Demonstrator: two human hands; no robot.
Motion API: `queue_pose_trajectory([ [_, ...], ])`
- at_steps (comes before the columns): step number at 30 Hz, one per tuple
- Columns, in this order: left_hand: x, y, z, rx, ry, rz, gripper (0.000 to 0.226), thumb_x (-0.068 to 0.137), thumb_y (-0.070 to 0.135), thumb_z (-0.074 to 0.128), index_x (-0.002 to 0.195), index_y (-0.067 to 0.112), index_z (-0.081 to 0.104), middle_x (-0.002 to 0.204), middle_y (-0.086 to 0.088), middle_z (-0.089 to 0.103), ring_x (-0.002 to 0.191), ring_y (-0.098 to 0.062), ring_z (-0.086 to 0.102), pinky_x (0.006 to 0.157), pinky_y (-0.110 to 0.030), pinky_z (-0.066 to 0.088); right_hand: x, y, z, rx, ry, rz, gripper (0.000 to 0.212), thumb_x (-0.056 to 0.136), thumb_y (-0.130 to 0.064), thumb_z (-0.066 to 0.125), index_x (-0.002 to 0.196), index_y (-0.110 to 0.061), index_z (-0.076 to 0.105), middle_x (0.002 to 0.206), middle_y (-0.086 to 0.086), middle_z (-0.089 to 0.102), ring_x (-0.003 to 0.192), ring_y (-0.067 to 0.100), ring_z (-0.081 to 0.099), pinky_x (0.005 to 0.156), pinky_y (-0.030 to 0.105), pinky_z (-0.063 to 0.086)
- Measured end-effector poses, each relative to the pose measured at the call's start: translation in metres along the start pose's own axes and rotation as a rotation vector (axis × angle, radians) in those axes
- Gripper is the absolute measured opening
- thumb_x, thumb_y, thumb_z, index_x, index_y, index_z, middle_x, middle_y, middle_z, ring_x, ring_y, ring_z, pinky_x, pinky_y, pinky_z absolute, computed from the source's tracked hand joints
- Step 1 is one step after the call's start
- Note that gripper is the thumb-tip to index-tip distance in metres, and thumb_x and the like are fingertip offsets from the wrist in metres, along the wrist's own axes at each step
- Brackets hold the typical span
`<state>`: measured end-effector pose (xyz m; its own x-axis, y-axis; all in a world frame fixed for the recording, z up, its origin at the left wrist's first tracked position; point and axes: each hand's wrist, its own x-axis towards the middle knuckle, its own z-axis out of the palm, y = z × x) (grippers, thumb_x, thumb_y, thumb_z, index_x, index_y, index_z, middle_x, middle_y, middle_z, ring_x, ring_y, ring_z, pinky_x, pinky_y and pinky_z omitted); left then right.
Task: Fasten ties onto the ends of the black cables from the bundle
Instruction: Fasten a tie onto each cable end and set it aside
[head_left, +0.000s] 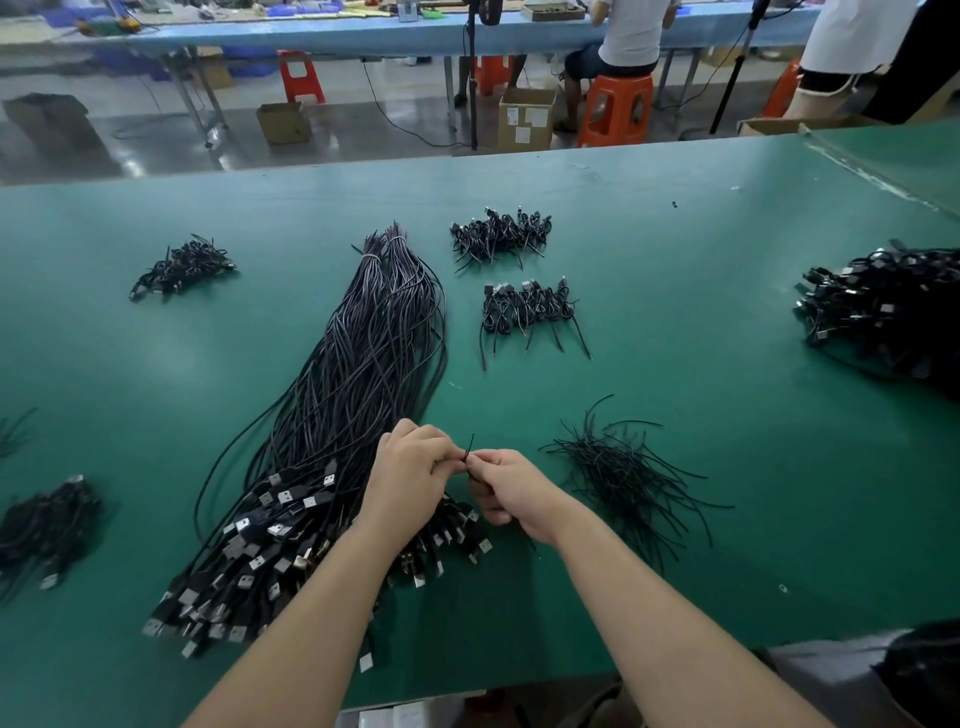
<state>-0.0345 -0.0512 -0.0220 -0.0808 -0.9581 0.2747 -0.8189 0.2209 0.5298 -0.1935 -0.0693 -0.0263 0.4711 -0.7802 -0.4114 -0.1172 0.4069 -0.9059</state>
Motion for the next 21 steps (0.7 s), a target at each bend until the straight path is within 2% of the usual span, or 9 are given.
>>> queue_pose_trajectory([
  [4, 0.003, -0.001, 0.002, -0.129, -0.046, -0.182, 0.006, 0.081, 0.015, 0.082, 0.084, 0.02, 0.08, 0.085, 0.016, 0.067, 0.091, -0.016, 0.051, 0.088, -0.038, 0.046, -0.001, 0.002, 0.002, -0.072, 0.011, -0.006, 0.027, 0.109, -0.015, 0.033, 0.088, -0.014, 0.052, 0.06, -0.004, 0.031, 0.045, 0.009, 0.024, 0.039, 0.021, 0.02],
  [6, 0.005, -0.003, 0.0, -0.19, -0.088, -0.27, 0.009, 0.08, 0.015, 0.083, 0.081, 0.023, 0.079, 0.086, 0.014, 0.068, 0.094, -0.017, 0.054, 0.089, -0.038, 0.047, -0.001, 0.003, 0.005, -0.16, 0.037, -0.012, 0.023, 0.106, -0.012, 0.034, 0.097, -0.008, 0.054, 0.061, -0.004, 0.033, 0.044, 0.007, 0.027, 0.039, 0.02, 0.022],
  [10, 0.008, -0.003, -0.004, -0.245, -0.135, -0.363, 0.017, 0.079, 0.015, 0.084, 0.076, 0.029, 0.077, 0.087, 0.01, 0.068, 0.091, -0.017, 0.062, 0.088, -0.039, 0.051, 0.0, 0.006, 0.008, -0.355, 0.103, -0.069, 0.03, 0.106, -0.015, 0.036, 0.112, 0.006, 0.057, 0.061, -0.006, 0.036, 0.048, 0.008, 0.031, 0.047, 0.026, 0.028],
  [14, 0.01, 0.002, -0.008, -0.263, -0.151, -0.429, 0.025, 0.078, 0.019, 0.086, 0.069, 0.037, 0.072, 0.088, 0.009, 0.07, 0.09, -0.014, 0.064, 0.09, -0.04, 0.053, -0.002, 0.006, 0.009, -0.347, 0.116, -0.081, 0.028, 0.106, -0.013, 0.036, 0.108, 0.003, 0.059, 0.06, -0.003, 0.041, 0.044, 0.009, 0.035, 0.044, 0.027, 0.032],
  [17, 0.01, 0.005, -0.011, -0.264, -0.158, -0.435, 0.022, 0.078, 0.018, 0.086, 0.071, 0.035, 0.073, 0.089, 0.01, 0.07, 0.091, -0.013, 0.064, 0.091, -0.038, 0.053, -0.006, 0.005, 0.011, -0.348, 0.117, -0.082, 0.028, 0.106, -0.014, 0.036, 0.095, -0.01, 0.062, 0.062, 0.001, 0.054, 0.04, 0.013, 0.045, 0.041, 0.026, 0.04],
  [21, 0.014, 0.011, -0.02, -0.216, -0.113, -0.268, 0.022, 0.077, 0.015, 0.086, 0.074, 0.033, 0.074, 0.086, 0.013, 0.067, 0.094, -0.015, 0.056, 0.087, -0.031, 0.046, -0.009, -0.006, 0.008, -0.101, 0.117, -0.088, 0.032, 0.105, -0.018, 0.037, 0.097, -0.004, 0.065, 0.072, 0.004, 0.065, 0.049, 0.014, 0.05, 0.044, 0.027, 0.037],
])
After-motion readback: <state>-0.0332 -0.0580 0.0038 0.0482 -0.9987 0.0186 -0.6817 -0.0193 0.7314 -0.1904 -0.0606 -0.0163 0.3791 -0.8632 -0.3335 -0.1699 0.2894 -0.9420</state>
